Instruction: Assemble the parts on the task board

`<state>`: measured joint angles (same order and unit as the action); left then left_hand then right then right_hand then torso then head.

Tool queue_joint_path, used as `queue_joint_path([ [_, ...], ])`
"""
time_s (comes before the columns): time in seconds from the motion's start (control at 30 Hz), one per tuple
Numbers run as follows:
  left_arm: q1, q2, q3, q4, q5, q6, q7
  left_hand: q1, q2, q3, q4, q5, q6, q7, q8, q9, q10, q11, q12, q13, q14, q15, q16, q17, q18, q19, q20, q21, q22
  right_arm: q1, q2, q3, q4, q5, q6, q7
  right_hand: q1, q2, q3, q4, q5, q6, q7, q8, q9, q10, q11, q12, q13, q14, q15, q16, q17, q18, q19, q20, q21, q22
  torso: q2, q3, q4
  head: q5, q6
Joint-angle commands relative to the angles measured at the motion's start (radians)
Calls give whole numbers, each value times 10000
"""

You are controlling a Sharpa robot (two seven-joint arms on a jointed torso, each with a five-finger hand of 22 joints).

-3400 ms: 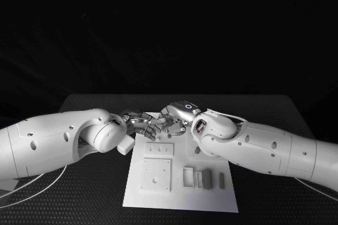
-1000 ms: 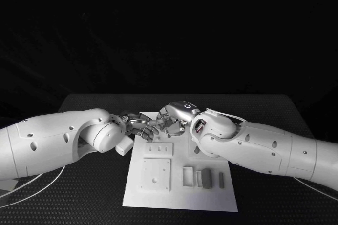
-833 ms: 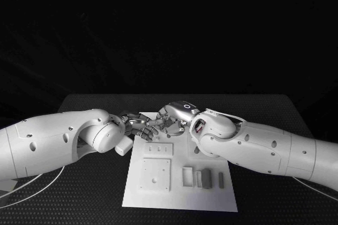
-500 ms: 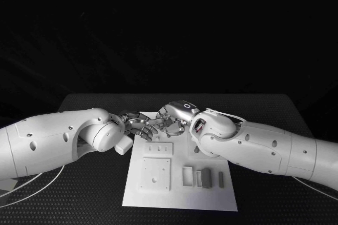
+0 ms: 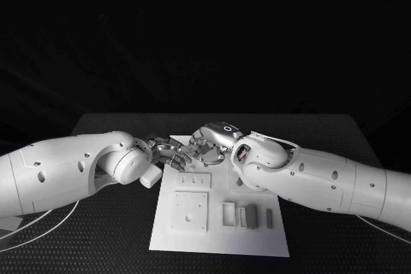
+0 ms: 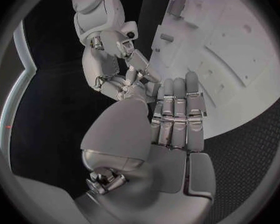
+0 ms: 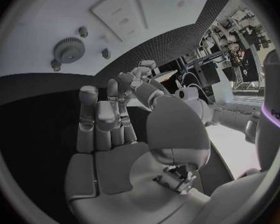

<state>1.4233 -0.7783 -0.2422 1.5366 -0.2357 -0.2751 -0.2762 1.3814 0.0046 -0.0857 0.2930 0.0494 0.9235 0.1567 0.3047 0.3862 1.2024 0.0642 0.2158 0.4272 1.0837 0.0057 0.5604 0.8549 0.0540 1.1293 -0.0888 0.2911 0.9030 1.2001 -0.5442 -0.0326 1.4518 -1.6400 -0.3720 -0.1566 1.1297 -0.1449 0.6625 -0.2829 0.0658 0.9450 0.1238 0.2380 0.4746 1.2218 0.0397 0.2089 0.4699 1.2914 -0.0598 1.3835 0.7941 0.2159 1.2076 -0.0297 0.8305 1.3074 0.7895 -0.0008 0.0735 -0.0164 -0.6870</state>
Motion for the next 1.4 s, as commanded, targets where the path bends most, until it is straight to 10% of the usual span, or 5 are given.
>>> queue_joint_path([
  [0.03,23,59,33,60,-10,118,184,168,-5,76,-4,-8,14,-1,8,11,57,17,-43,16,19,31,18,12,187,10,-3,-41,17,-23,58,-11,52,7,60,244,121,13,2,-62,17,-415,398,-11,-13,190,157,-51,-24,-53,44,-46,-12,459,-15,-60,-55,184,-2,4,-2,-5,9],
  [0.73,24,46,33,65,-56,83,277,1278,510,211,1,-4,110,-38,50,49,175,-11,-124,91,64,22,32,28,151,41,-4,-109,122,-23,76,-11,14,103,225,297,193,35,0,-64,12,-411,396,5,-18,214,155,-77,-56,-58,42,-45,-14,459,-23,-56,-55,189,-4,5,-5,-8,14],
  [1.4,24,59,34,48,118,408,338,22,-232,435,19,-7,56,-6,0,48,142,40,-340,77,-23,73,-61,-11,135,6,31,-300,140,-24,105,-12,10,160,288,337,204,41,-10,-62,12,-403,394,16,-19,230,153,-85,-69,-61,41,-45,-15,459,-27,-51,-56,191,-6,-1,11,12,-9],
])
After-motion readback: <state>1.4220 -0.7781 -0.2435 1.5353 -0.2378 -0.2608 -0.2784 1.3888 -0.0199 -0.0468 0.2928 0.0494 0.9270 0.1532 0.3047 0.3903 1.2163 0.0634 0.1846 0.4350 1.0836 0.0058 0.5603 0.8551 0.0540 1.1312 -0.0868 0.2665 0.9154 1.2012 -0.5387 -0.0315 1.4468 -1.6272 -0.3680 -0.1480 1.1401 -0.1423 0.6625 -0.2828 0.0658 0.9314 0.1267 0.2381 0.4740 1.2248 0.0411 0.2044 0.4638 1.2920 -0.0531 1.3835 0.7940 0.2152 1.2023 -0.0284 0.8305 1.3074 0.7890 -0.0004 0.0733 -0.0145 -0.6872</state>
